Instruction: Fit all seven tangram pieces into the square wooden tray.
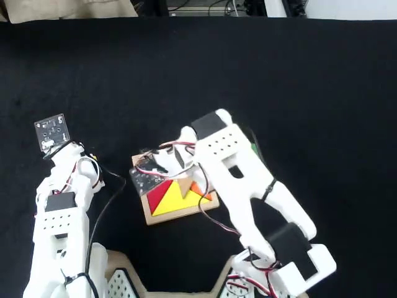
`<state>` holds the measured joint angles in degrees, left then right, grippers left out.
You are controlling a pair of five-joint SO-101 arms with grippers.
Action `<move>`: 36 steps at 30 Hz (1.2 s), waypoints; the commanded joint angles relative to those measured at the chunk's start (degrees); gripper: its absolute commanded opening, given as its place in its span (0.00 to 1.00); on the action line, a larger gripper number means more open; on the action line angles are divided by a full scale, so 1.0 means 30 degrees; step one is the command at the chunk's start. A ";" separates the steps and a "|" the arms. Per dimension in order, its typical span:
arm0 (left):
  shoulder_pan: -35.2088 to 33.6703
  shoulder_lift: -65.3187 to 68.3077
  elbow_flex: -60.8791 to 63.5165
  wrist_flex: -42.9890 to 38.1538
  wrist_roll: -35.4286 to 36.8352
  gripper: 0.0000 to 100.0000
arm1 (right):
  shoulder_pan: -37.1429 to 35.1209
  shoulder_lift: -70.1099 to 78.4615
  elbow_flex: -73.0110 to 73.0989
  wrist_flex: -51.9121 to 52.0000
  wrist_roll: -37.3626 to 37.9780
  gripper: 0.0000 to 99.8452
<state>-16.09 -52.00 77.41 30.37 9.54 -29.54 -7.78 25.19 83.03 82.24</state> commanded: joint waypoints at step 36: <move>-0.0132 0.0000 -0.0132 -0.0381 0.0088 0.03 | -0.1172 -0.1802 0.6198 -1.0608 -1.3890 0.01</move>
<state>-16.09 -52.00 77.41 30.37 9.45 -32.00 -11.12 44.26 51.91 41.71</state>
